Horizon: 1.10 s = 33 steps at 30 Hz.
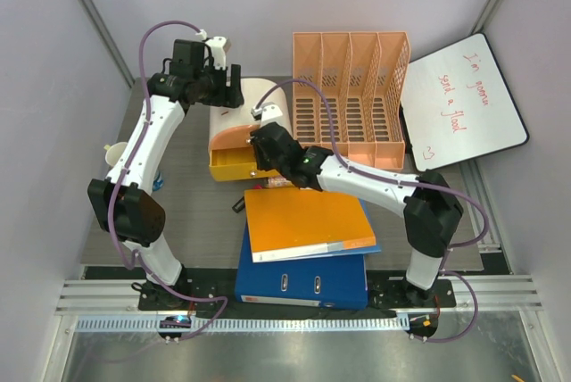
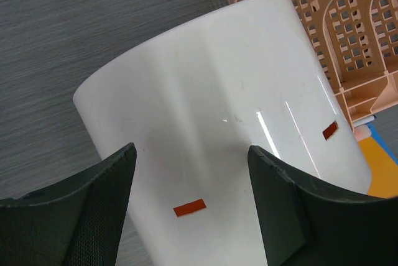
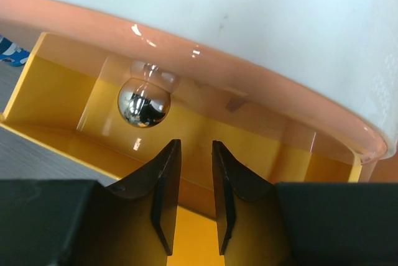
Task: Organize the desk
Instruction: Open the drawer in the storage box.
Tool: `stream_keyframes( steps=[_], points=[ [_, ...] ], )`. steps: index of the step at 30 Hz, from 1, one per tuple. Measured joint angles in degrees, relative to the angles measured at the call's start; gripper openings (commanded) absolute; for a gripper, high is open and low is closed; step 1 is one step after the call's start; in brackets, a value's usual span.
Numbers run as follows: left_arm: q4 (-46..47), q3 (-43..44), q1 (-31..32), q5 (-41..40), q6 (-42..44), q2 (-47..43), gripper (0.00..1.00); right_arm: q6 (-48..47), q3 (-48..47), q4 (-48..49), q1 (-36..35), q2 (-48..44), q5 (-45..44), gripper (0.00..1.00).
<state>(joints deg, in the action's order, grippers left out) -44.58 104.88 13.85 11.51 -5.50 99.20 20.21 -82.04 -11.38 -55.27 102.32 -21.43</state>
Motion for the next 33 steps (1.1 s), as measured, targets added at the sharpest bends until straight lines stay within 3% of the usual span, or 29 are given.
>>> stream_keyframes(
  steps=[15,24,33],
  points=[
    [0.0,0.0,0.0,0.0,-0.1,0.0,0.73,3.6,1.2,-5.9,0.0,-5.2,3.3,0.3],
    [0.0,0.0,0.0,0.0,0.0,0.0,0.73,3.8,-6.8,-13.8,0.0,-2.2,5.6,0.28],
    [0.2,-0.2,0.0,0.0,0.0,-0.1,0.73,4.0,-7.8,-16.1,-0.4,-1.3,5.7,0.45]
  ],
)
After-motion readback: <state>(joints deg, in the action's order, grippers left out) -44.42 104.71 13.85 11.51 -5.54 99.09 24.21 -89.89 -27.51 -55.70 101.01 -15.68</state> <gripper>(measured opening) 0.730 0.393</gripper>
